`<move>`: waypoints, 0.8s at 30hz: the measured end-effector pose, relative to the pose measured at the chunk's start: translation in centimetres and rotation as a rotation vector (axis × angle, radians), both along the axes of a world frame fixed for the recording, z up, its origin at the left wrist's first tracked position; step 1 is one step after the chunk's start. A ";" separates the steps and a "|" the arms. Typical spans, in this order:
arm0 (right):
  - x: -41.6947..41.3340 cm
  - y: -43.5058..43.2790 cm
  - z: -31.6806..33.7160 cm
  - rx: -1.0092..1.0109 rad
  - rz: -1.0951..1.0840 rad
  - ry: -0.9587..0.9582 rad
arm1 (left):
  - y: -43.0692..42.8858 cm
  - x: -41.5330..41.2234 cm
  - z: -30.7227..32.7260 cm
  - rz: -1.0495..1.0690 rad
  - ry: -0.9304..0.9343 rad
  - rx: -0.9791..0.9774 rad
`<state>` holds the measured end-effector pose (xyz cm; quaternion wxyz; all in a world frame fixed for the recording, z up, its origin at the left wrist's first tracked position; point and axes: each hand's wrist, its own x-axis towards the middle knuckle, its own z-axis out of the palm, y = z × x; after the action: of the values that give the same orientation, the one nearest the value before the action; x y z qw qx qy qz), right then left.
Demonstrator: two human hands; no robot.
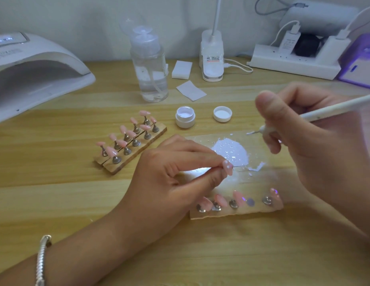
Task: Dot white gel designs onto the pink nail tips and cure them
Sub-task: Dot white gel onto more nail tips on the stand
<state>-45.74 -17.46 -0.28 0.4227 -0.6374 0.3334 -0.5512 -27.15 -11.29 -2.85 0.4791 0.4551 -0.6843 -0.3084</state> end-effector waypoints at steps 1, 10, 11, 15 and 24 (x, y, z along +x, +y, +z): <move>-0.3 -0.4 -0.1 0.006 -0.020 0.051 | 0.1 0.0 -0.1 -0.003 0.017 0.011; -1.2 -1.5 -2.3 -0.124 -0.055 0.445 | -0.2 0.2 -0.2 0.103 -0.096 0.010; -1.2 -1.6 -2.3 -0.153 -0.061 0.479 | -0.2 0.2 -0.2 0.106 -0.095 0.014; -1.1 -1.9 -2.5 -0.188 -0.080 0.569 | -0.2 0.3 -0.3 0.102 -0.097 0.016; -1.2 -2.0 -2.8 -0.179 -0.086 0.579 | -0.2 0.3 -0.3 0.095 -0.109 0.022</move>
<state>-46.90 -19.46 -3.06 0.2287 -0.7880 0.4168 -0.3912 -26.86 -11.51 -3.14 0.4503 0.5083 -0.6835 -0.2677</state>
